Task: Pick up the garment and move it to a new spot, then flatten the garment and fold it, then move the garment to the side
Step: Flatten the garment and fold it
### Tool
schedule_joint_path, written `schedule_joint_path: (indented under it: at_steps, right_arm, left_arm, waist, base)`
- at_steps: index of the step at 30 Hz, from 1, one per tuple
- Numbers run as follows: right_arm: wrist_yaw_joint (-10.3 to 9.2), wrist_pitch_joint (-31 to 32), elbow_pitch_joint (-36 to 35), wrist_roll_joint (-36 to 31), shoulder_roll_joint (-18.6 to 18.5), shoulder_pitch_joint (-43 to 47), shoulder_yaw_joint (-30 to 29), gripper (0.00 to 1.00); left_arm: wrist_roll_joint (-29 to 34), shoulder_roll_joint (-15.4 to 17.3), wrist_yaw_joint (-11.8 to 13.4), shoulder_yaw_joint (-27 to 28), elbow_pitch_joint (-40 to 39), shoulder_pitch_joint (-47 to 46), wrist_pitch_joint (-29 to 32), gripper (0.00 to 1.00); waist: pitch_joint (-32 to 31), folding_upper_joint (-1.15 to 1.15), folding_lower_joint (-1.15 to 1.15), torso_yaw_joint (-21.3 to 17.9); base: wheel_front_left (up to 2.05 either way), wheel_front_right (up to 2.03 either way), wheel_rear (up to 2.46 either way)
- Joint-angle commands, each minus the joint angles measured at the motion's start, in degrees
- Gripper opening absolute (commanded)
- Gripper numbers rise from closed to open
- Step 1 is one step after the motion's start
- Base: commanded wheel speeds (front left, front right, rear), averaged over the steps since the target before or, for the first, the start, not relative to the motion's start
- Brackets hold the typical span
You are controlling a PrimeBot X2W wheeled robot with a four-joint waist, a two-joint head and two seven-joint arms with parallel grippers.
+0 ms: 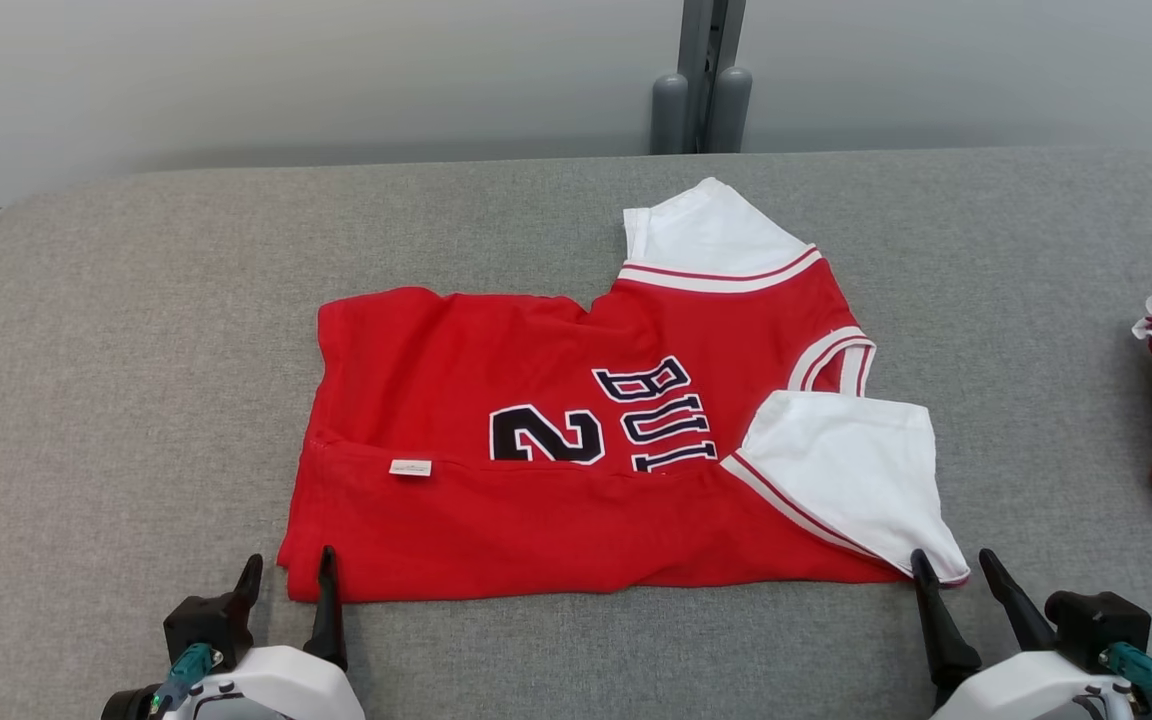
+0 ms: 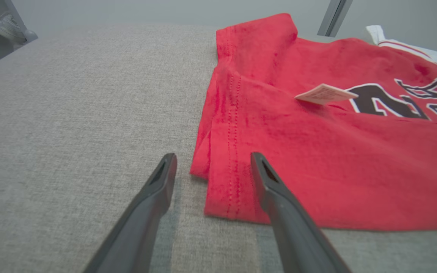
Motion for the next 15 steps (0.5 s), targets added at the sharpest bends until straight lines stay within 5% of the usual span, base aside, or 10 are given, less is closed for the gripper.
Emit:
schedule_joint_path:
  at_steps: [1,15]
  right_arm:
    - [-0.02,0.0,-0.5,0.5,-0.7,0.7,0.1,1.00]
    - [-0.02,0.0,-1.6,0.8,-2.4,1.2,1.6,1.00]
  left_arm:
    - [-0.2,0.3,-0.1,0.2,-0.3,0.1,0.0,1.00]
    - [0.2,0.3,-0.4,0.3,-1.6,0.9,0.0,1.00]
  waist:
    - [-0.1,0.00,0.00,0.0]
    - [-0.1,0.00,0.00,0.6]
  base:
    - [0.00,0.00,0.00]
    - [0.00,0.00,0.00]
